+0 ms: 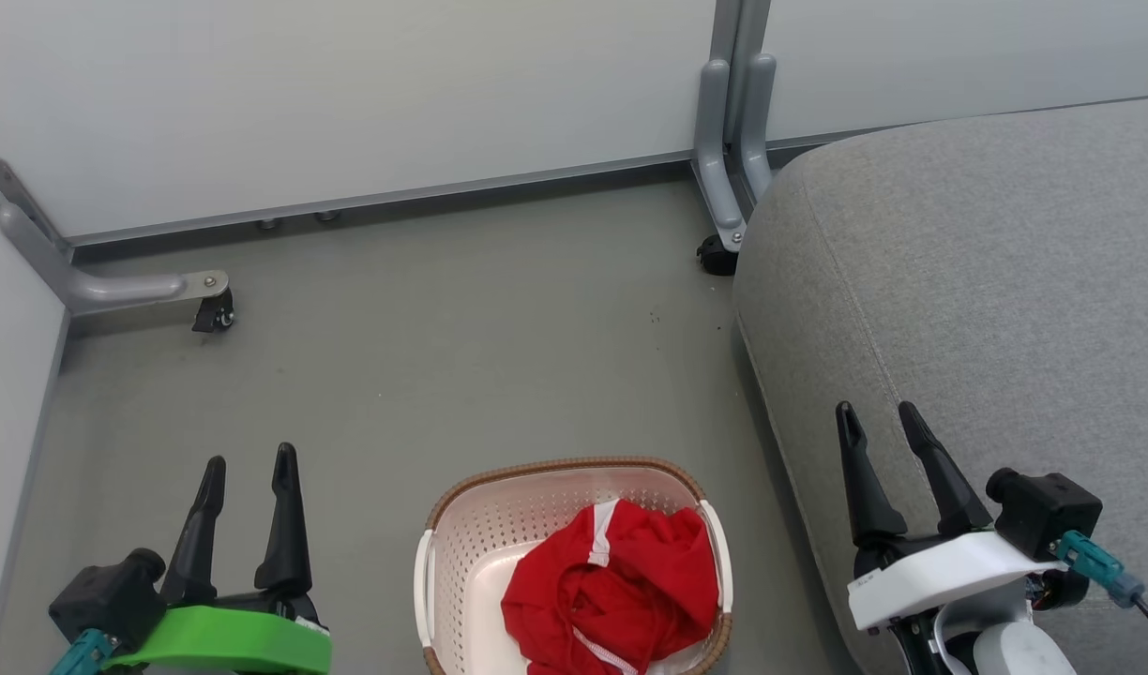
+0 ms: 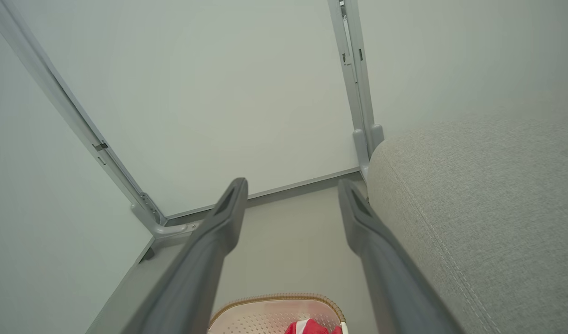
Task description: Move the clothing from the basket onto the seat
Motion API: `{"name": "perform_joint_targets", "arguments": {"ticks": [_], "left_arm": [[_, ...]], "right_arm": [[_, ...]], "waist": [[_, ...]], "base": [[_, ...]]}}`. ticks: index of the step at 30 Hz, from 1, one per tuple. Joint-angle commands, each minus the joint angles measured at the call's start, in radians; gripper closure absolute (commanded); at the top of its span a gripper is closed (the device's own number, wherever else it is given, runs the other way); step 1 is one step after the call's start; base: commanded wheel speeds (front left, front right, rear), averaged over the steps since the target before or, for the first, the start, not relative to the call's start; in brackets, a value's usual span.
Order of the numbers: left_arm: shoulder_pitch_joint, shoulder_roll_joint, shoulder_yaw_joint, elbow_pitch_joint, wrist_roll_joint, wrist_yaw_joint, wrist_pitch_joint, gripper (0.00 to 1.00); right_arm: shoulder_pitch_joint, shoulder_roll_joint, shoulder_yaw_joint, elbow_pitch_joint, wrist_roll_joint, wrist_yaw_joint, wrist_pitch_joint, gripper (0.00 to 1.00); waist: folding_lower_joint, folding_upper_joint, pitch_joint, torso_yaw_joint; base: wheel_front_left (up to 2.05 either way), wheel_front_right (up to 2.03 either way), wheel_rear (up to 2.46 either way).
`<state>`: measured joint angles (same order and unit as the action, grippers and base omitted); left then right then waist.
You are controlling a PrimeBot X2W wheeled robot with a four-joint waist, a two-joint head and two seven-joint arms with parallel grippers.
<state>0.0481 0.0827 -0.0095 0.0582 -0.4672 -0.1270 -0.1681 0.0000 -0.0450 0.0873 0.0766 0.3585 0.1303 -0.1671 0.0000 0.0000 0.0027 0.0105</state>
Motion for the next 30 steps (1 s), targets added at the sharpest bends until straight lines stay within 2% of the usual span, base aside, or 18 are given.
{"name": "perform_joint_targets", "arguments": {"ticks": [1,30], "left_arm": [[0.005,0.011,-0.004,-0.015,0.032,-0.004,-0.009,0.00],[0.031,0.026,-0.050,-0.043,0.266,-0.005,-0.070,0.00]], "right_arm": [[0.008,-0.005,0.005,-0.014,-0.028,0.000,-0.010,0.00],[0.035,-0.007,0.018,-0.042,-0.276,0.001,-0.072,0.00]], "waist": [[0.0000,0.0000,-0.001,0.000],[0.0000,0.0000,0.004,0.007]], "base": [[0.00,0.00,0.00],[0.00,0.00,0.00]]}}
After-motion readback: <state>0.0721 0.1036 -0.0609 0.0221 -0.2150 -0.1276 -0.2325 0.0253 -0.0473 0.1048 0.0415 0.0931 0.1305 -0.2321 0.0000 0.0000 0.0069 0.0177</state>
